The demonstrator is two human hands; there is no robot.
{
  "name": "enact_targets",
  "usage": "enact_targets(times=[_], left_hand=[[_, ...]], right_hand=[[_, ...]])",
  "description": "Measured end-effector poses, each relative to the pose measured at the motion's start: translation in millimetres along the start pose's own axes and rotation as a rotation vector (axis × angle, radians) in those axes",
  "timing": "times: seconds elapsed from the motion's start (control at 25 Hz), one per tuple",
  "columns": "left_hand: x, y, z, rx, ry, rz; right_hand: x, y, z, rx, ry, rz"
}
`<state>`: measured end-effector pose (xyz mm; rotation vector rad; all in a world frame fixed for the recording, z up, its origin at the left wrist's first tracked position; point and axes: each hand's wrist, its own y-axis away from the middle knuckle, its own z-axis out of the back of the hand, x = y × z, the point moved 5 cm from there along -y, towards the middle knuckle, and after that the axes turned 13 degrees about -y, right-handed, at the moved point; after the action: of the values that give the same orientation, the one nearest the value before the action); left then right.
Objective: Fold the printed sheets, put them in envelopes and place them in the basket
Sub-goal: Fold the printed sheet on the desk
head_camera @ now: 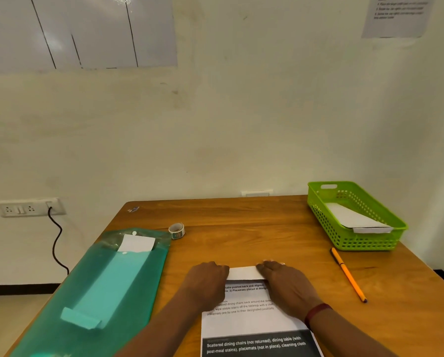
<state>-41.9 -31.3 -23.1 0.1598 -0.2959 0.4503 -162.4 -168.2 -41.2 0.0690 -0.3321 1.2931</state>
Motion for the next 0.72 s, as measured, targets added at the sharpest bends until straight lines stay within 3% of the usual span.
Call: enact_targets(times=[0.24,0.72], left_hand=[[-10.6,10.8,-19.2,-0.011,0.091,0.026],[-21.3,3.3,-41.6,-0.097,0.142,0.124]], right_hand=[[-0.5,0.7,-6.7,0.092,-0.031,-0.048],[33.9,-9.2,-36.9,0.161,-0.015,0.041]])
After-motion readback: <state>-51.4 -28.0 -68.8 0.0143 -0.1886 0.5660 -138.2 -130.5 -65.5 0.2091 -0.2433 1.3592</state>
